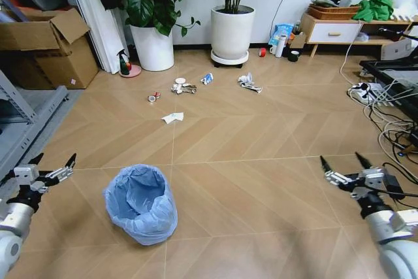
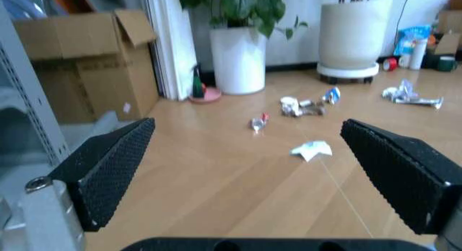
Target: Pick up the trash bin and place the garbage on the floor into it.
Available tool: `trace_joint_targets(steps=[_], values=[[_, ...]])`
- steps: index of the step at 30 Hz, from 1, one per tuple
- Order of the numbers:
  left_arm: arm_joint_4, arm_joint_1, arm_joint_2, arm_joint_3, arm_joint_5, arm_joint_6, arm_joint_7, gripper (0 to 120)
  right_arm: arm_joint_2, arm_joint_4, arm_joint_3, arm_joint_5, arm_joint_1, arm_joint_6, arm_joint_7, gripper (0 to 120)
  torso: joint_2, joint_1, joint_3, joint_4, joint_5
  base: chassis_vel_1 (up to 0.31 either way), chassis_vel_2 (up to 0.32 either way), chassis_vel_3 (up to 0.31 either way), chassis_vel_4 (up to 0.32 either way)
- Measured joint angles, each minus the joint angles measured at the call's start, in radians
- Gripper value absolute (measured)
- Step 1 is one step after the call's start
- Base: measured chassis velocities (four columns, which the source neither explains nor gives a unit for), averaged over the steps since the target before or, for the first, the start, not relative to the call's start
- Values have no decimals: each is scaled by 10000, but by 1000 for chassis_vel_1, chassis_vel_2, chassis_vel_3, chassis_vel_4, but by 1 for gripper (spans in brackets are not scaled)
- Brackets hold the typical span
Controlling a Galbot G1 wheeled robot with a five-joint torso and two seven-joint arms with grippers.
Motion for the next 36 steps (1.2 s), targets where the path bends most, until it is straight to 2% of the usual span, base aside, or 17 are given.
trace_joint_targets(steps=[2, 8, 13, 15, 16, 17, 19, 24, 36], values=[[30, -19, 2, -32, 97, -17, 0, 100, -53, 74, 118, 87, 50, 0, 0, 100, 0, 0, 1, 1, -14, 0, 0, 0, 0], [237, 80, 51, 111, 62, 57, 19, 100, -89, -58, -85, 70, 128, 37, -9, 100, 0, 0, 1, 5, -9, 0, 0, 0, 0], [207, 341, 136, 236, -191, 460, -46, 100, -43, -120, -159, 49, 96, 65, -65, 100, 0, 0, 1, 2, -6, 0, 0, 0, 0], [-3, 491, 157, 263, -320, 809, -128, 100, -40, -130, -168, 46, 99, 70, -74, 100, 0, 0, 1, 3, -9, 0, 0, 0, 0], [-313, 684, 209, 268, -545, 1296, -244, 100, -37, -127, -169, 45, 95, 71, -75, 100, 0, 0, 1, 3, -6, 0, 0, 0, 0], [-313, 684, 209, 268, -545, 1296, -244, 100, -37, -127, -169, 45, 95, 71, -75, 100, 0, 0, 1, 3, -6, 0, 0, 0, 0], [-782, 1042, 367, 258, -728, 2228, -448, 100, -37, -114, -163, 45, 57, 71, -77, 100, 0, 0, 0, 2, -3, 0, 0, 0, 0], [-951, 1376, 644, 598, -699, 3339, -797, 100, -33, -63, -161, 21, 14, 67, -78, 100, 0, 0, 1, 4, -9, 0, 0, 0, 0], [-1164, 1245, 549, 1578, -1203, 4063, -1310, 100, 99, -23, -118, -136, -179, 69, -84, 100, 0, 0, 1, 2, -4, 0, 0, 0, 0]])
